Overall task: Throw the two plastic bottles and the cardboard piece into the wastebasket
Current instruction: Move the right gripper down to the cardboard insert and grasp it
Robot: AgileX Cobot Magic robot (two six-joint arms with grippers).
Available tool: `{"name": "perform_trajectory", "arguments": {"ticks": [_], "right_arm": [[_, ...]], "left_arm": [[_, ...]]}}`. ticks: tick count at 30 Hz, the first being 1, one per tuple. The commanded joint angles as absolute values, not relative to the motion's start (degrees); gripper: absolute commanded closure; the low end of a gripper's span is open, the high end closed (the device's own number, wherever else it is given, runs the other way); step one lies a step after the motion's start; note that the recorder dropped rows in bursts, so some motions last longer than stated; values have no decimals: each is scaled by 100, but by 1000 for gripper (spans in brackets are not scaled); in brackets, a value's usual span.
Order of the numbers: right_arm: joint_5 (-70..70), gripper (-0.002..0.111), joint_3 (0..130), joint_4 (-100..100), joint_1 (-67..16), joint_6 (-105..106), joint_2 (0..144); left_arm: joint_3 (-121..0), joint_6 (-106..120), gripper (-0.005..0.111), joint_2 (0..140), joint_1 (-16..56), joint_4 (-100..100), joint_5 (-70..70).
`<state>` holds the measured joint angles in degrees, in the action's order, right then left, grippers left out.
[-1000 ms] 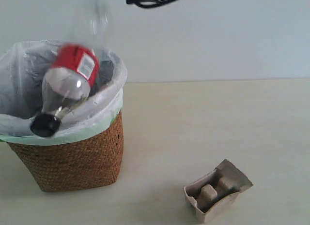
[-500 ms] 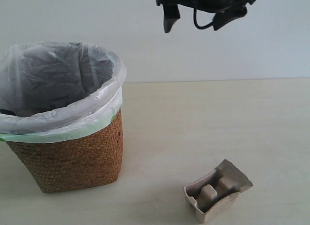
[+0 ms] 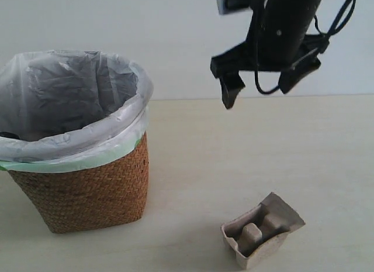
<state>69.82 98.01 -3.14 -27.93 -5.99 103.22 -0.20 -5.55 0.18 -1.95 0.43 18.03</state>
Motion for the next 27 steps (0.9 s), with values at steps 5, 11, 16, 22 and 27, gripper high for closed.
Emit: {"name": "perform_trajectory", "arguments": {"ticks": [5, 11, 16, 22, 27], "right_arm": [[6996, 21, 8597, -382, -2803, -406, 9974], [6996, 21, 8181, -266, -2803, -376, 9333], [6996, 21, 7541, 33, -2803, -346, 8501], [6996, 21, 6818, 582, -2803, -468, 7756], [6655, 21, 6137, 737, -2803, -1121, 7256]], "left_arm": [[0, -570, 103, 0, -170, 52, 1801], [0, -570, 103, 0, -170, 52, 1801], [0, -570, 103, 0, -170, 52, 1801], [0, -570, 103, 0, -170, 52, 1801], [0, -570, 103, 0, -170, 52, 1801]]}}
